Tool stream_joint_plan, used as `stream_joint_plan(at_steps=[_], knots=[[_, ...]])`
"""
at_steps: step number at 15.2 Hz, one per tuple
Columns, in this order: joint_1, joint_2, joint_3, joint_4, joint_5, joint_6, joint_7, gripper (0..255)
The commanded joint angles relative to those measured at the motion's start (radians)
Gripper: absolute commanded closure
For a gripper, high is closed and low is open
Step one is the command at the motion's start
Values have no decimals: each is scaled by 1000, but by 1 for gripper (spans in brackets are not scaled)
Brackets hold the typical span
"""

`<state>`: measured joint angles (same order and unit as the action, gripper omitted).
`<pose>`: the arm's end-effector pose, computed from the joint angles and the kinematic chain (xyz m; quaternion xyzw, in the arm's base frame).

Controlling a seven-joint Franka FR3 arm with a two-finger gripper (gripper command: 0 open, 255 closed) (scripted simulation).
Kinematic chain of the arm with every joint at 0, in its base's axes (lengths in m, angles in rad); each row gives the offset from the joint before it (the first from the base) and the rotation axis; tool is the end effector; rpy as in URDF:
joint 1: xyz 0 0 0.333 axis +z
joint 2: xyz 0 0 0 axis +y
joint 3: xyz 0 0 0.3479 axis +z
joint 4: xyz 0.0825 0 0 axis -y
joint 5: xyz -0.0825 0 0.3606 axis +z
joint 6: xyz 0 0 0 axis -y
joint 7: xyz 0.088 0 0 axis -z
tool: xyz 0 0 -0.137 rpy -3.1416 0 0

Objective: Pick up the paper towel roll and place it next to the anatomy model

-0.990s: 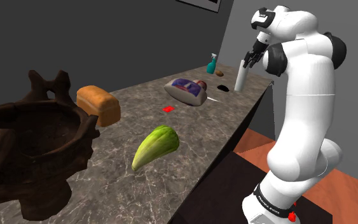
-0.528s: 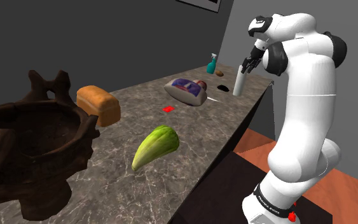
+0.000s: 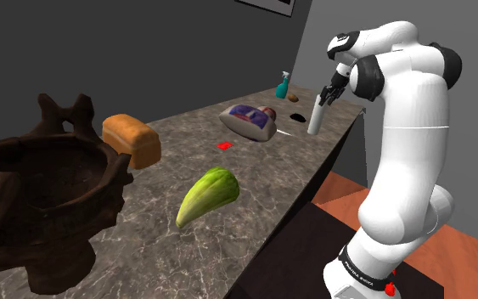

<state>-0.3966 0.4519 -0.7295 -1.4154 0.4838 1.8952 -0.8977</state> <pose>0.4116 -0.5427 0.5092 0.9839 -0.1381 0.1123 0.0127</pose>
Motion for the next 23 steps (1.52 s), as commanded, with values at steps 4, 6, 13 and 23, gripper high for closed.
stream_joint_plan(at_steps=[4,6,13,23], knots=[[10,5,6,-61,11,63,-17,255],[12,9,9,-83,17,86,-24,255],[14,30,22,-148,43,164,-53,255],[12,46,32,-177,60,204,-70,255]])
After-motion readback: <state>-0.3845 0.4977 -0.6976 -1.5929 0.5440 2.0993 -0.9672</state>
